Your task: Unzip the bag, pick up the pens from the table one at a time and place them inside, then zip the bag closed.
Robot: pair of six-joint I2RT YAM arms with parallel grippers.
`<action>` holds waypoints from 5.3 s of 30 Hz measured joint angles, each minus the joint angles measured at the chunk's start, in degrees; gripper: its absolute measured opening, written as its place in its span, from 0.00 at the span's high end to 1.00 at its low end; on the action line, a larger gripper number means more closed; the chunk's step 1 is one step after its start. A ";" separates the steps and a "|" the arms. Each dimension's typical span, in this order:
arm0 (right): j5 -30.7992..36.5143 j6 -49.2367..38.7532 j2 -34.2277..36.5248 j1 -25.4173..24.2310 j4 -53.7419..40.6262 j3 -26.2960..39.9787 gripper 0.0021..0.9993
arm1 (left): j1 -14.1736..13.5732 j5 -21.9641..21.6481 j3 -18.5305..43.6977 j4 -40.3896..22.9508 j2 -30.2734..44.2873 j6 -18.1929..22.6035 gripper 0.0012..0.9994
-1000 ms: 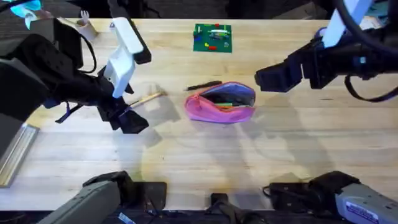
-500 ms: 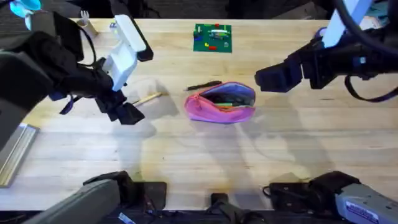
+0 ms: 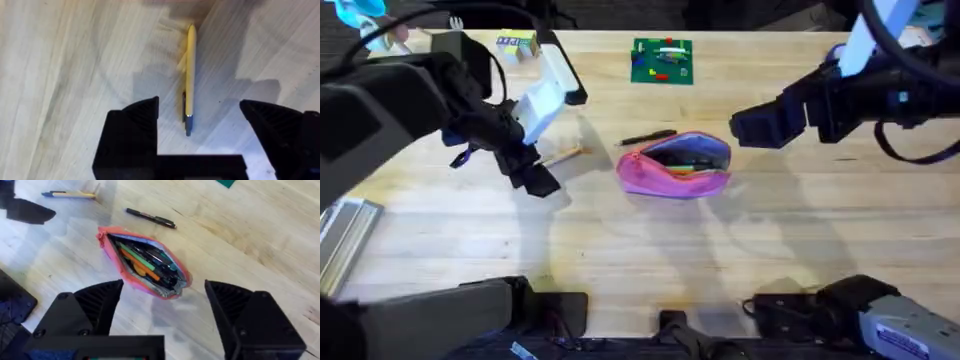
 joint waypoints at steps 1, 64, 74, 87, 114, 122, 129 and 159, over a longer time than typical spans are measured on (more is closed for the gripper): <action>0.00 0.02 0.00 0.00 0.02 0.01 0.00 | -0.15 -0.31 0.00 0.11 0.91 0.00 0.01; 0.00 0.02 0.00 0.00 0.10 0.02 0.00 | -15.15 6.74 28.61 -13.34 14.93 -9.86 0.96; 0.00 0.02 -0.12 -0.03 -0.11 0.02 0.00 | -24.75 11.40 35.68 -17.10 14.93 -15.13 0.96; -0.15 -2.33 -16.85 -9.00 -3.01 0.00 0.00 | -42.35 14.52 36.89 -11.58 14.93 -23.65 0.96; -0.15 -3.24 -18.58 -9.86 -3.07 0.02 0.00 | -44.44 14.04 36.94 -9.70 23.20 -41.99 0.96; -0.15 -3.24 -18.58 -9.86 -3.07 0.02 0.00 | -44.44 6.33 36.94 -13.14 24.46 -42.25 0.96; -0.15 -3.24 -18.58 -9.86 -3.07 0.02 0.00 | -44.44 -1.31 36.94 -14.62 24.46 -42.25 0.96; -0.15 -3.24 -18.58 -9.86 -3.04 0.02 0.00 | -45.28 0.64 36.96 -16.28 30.01 -42.49 0.02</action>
